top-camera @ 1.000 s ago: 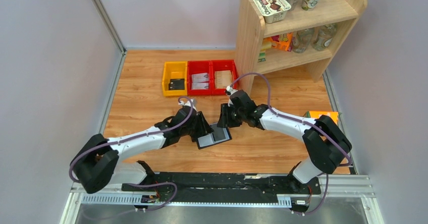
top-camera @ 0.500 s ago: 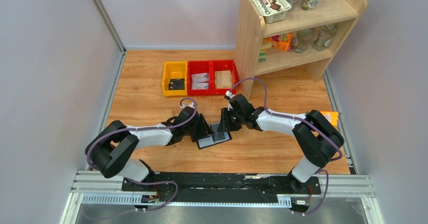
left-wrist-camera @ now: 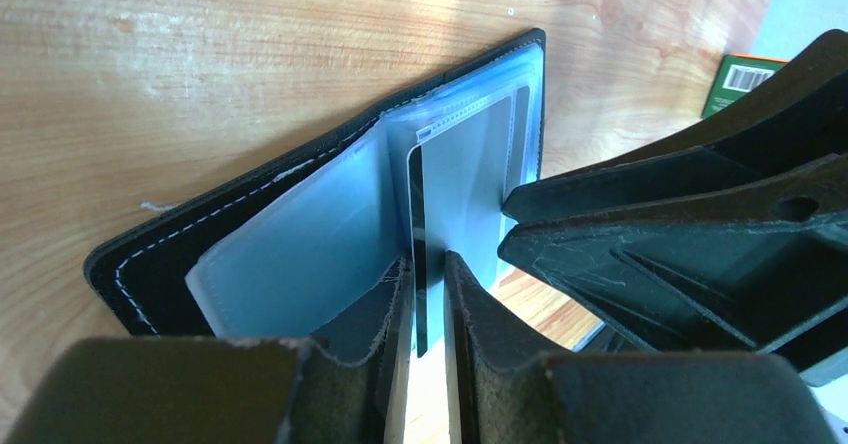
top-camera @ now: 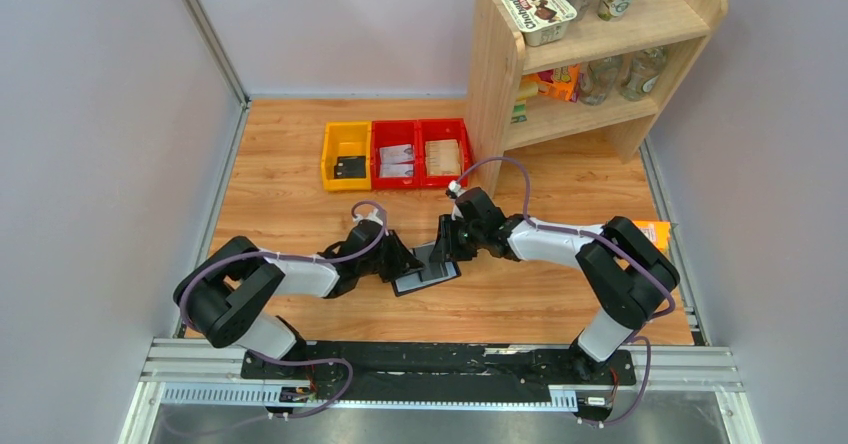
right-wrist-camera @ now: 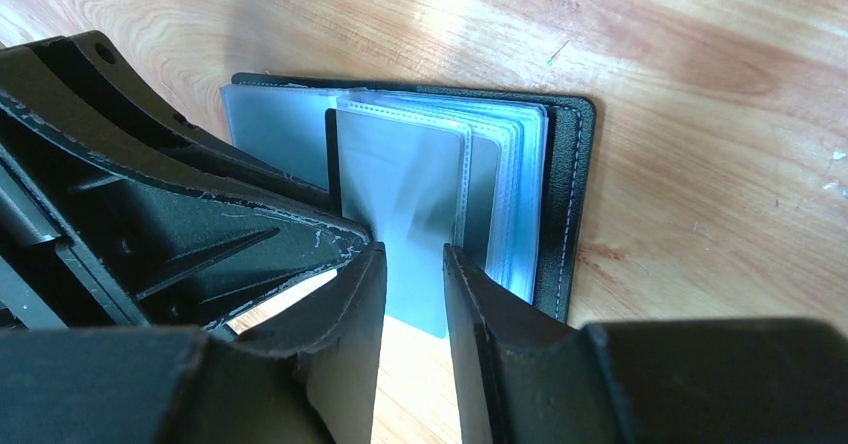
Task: Take the credit cards out of the card holder
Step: Remove the credit card from the card holder.
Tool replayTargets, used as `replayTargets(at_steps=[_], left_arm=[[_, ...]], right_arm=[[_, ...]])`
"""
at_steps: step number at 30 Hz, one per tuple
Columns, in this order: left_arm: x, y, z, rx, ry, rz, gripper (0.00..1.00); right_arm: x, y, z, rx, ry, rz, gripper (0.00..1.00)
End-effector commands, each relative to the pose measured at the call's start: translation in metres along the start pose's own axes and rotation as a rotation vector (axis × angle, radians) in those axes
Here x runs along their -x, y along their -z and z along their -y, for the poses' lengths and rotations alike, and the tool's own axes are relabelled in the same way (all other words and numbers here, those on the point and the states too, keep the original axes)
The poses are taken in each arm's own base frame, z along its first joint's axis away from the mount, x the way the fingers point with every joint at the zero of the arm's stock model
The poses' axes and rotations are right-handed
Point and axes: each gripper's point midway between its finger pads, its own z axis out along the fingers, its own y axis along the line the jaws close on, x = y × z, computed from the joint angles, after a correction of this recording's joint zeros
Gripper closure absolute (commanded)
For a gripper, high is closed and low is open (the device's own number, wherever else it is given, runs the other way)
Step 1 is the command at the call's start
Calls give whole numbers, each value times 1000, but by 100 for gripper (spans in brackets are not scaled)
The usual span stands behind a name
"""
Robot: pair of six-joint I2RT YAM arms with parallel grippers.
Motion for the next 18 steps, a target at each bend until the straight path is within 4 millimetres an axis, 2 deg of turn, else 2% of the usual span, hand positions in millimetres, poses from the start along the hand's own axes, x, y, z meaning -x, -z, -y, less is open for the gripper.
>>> replayTargets(at_steps=[1,6,18], left_arm=[[9,9,31,-150,23,55,78],[17,21,49,-243,21,102,79],[18,36,60,-350,12,138,79]], right_arm=[[-9,-7,11,-27,-22,-23,66],[-16,-11,17,-51,-37,-47,67],[-21,-16,25,-80,-57,-72,68]])
